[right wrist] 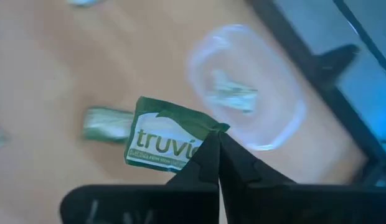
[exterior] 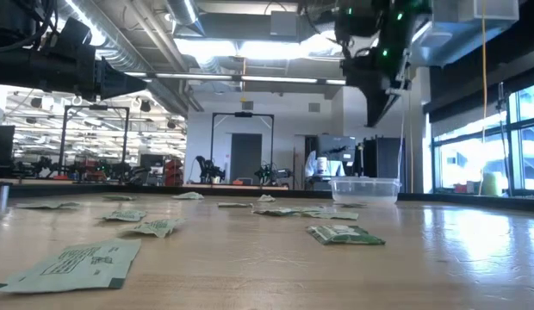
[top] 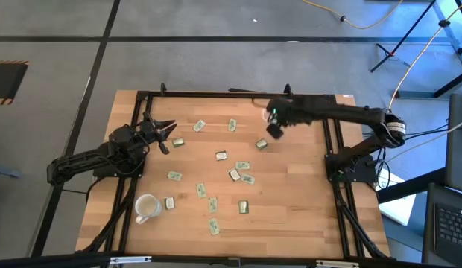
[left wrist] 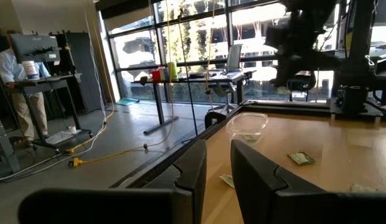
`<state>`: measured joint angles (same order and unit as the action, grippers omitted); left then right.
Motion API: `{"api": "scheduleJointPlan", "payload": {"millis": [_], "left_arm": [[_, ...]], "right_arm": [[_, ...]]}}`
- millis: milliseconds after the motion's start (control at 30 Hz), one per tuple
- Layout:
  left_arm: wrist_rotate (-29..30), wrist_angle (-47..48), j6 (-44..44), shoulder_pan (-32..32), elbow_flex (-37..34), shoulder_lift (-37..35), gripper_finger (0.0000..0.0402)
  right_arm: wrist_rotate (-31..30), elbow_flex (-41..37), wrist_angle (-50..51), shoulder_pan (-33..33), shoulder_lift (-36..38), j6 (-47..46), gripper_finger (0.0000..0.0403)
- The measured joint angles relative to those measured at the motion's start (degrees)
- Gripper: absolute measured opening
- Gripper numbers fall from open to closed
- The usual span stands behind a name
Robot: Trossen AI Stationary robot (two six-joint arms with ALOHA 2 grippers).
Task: Pick and place Stevia / Truvia into bins
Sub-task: Put the dark green truvia packet into the transparent container
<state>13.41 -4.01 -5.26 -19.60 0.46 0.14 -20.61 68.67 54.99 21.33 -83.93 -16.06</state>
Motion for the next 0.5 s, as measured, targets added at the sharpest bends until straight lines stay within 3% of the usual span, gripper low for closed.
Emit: {"api": "scheduleJointPlan", "payload": {"millis": [233,500], "left_arm": [[0.0,0.0,0.0,0.0,0.0,0.0,0.0068],[0.1,0.0,0.0,0.0,0.0,0.0,0.0068]], "right_arm": [[7.9,-4.5,-11.2,12.2,-1.7,7.1,0.0],[8.3,-8.2,-17.6,16.9,-8.6,8.9,0.0]]}}
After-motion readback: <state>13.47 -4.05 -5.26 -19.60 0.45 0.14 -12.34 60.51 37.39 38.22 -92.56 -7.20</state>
